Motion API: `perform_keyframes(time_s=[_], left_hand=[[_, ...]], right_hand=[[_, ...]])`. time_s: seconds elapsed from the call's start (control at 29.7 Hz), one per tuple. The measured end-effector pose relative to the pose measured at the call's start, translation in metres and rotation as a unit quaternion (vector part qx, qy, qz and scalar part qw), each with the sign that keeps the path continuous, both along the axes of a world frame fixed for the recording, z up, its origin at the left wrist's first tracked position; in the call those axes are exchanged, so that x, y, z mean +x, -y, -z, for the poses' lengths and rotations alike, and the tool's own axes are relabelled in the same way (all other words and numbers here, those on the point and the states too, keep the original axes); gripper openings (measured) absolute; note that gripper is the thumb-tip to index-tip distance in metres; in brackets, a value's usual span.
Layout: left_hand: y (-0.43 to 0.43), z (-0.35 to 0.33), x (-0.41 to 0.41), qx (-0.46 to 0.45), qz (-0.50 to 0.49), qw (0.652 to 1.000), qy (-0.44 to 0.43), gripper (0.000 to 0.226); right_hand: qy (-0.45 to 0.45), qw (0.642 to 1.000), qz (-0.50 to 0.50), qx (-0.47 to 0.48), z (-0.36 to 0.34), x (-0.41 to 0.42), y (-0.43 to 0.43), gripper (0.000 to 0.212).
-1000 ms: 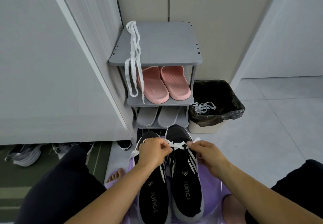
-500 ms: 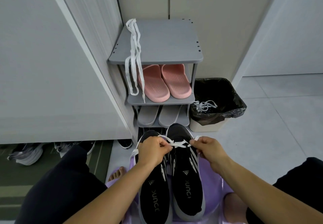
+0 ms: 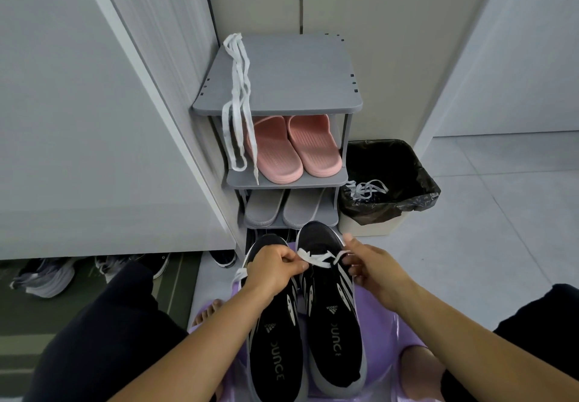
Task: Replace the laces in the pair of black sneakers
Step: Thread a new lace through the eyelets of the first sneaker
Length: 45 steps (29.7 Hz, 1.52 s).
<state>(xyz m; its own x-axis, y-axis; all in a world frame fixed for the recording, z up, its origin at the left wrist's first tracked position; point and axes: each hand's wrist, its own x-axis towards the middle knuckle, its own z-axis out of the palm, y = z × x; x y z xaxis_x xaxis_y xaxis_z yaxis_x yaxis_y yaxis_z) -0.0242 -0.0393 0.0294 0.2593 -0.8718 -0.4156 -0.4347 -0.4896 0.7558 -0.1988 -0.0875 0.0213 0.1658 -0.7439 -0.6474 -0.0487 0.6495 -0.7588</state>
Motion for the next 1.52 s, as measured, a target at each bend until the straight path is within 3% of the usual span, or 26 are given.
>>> perform_keyframes(time_s=[0.1,0.34,0.57,0.78,0.84,0.91,1.05,1.18,1.21,1.31,1.42,1.48,1.52], left_hand=[[0.001,0.001,0.001,0.002,0.000,1.000,-0.013,0.011],[0.002,0.000,0.000,0.002,-0.001,1.000,-0.022,0.010],[0.005,-0.004,0.006,0.033,0.005,0.998,-0.060,0.015],[0.007,-0.006,0.007,0.054,0.002,0.996,-0.075,0.013],[0.007,-0.007,0.007,0.046,-0.002,0.996,-0.072,0.013],[0.008,-0.010,0.007,0.008,-0.023,0.997,-0.074,0.013],[0.012,-0.026,0.002,-0.049,-0.041,0.990,-0.122,0.018],[0.016,-0.038,-0.011,0.003,-0.045,0.940,-0.337,0.027],[0.018,-0.040,-0.012,-0.006,-0.060,0.923,-0.381,0.022],[0.026,-0.049,-0.005,-0.045,-0.162,0.882,-0.441,0.016],[0.031,-0.058,0.011,-0.098,-0.226,0.852,-0.461,0.013],[0.033,-0.061,0.021,-0.132,-0.257,0.851,-0.438,0.011],[0.033,-0.061,0.025,-0.141,-0.265,0.861,-0.412,0.012]], right_hand=[[-0.021,0.998,-0.050,-0.018,0.002,0.005,-0.006,0.019],[-0.019,0.999,-0.030,-0.036,0.003,0.009,-0.008,0.016],[-0.012,0.980,0.189,-0.063,0.002,-0.011,0.004,0.024],[-0.016,0.983,0.169,-0.069,0.003,-0.017,0.004,0.015],[0.005,0.983,0.154,-0.104,-0.005,-0.015,0.009,0.001],[0.003,0.980,0.098,-0.171,-0.017,-0.010,0.013,0.008],[-0.084,0.935,-0.136,-0.317,-0.038,0.009,0.004,0.015],[-0.239,0.783,-0.304,-0.488,-0.033,0.020,-0.009,0.019],[-0.258,0.769,-0.305,-0.499,-0.031,0.020,-0.010,0.024],[-0.271,0.809,-0.214,-0.475,-0.028,0.010,-0.002,0.014],[-0.380,0.808,-0.161,-0.419,-0.021,-0.012,0.017,0.013],[-0.457,0.816,-0.136,-0.326,-0.012,-0.032,0.028,0.012],[-0.456,0.838,-0.129,-0.271,-0.007,-0.040,0.031,0.009]])
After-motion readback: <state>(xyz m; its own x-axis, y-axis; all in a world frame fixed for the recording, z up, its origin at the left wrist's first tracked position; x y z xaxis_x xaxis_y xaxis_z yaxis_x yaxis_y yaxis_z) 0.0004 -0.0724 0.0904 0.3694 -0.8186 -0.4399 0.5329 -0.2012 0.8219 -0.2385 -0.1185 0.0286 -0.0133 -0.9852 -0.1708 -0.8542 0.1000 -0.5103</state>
